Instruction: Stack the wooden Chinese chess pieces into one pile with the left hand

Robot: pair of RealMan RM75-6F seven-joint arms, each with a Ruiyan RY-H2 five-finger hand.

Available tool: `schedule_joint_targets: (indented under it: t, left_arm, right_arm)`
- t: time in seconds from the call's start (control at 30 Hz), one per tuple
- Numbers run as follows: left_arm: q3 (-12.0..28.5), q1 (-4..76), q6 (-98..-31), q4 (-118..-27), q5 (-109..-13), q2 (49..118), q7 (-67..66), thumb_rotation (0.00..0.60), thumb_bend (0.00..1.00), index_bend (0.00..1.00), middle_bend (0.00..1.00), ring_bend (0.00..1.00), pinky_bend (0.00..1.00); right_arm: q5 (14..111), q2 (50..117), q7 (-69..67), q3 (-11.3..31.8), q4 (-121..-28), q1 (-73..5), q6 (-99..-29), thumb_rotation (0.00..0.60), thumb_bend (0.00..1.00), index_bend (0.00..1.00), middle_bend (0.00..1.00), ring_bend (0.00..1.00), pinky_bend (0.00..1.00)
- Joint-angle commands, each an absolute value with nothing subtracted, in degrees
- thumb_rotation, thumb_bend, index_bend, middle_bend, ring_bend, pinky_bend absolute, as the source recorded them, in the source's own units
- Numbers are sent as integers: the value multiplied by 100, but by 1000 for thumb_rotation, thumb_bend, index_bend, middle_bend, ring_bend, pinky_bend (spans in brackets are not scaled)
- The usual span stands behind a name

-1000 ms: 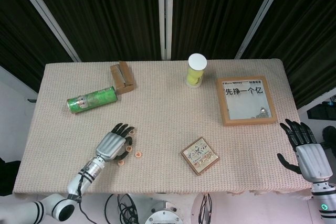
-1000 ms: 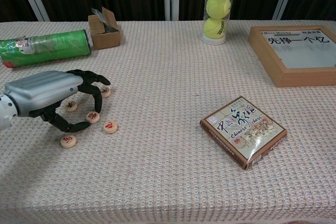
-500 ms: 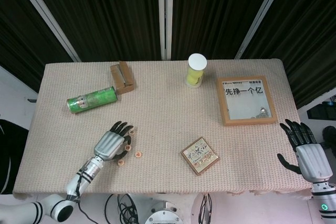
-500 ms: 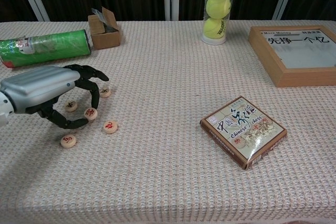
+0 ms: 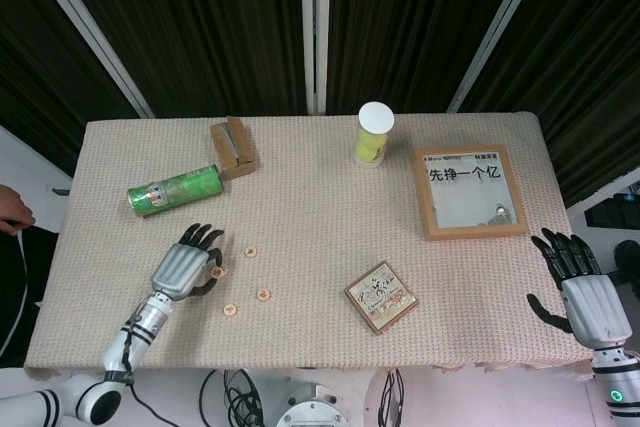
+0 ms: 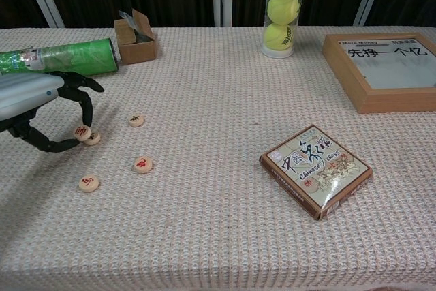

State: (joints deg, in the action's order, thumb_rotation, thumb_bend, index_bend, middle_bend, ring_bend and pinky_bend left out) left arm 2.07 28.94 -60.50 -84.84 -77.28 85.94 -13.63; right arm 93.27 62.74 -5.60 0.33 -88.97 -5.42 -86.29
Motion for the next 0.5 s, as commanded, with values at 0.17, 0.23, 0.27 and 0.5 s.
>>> schedule_joint_targets:
  t: [0.17, 0.23, 0.27, 0.5]
  left_arm:
    - [276, 2973, -5975, -8350, -7701, 8689, -1296, 600, 303, 516, 99, 0, 33]
    - [289, 2995, -5965, -8342, -7705, 8702, -1312, 600, 303, 515, 100, 0, 33]
    - [298, 3010, -5953, -8343, -7701, 8706, -1320, 600, 303, 514, 100, 0, 33]
    - [323, 3049, -5880, -8370, -7587, 8701, -1409, 600, 303, 502, 107, 0, 33]
  right_arm:
    - [9288, 6263, -585, 47, -8895, -540, -8614, 600, 246, 0, 0, 0, 0]
    - [9287, 6260, -592, 47, -8893, -541, -8610, 600, 246, 0, 0, 0, 0]
    - [9286, 6258, -598, 49, -8892, -542, -8610, 600, 246, 0, 0, 0, 0]
    - [9301, 6246, -625, 52, -8897, -532, -8640, 600, 245, 0, 0, 0, 0]
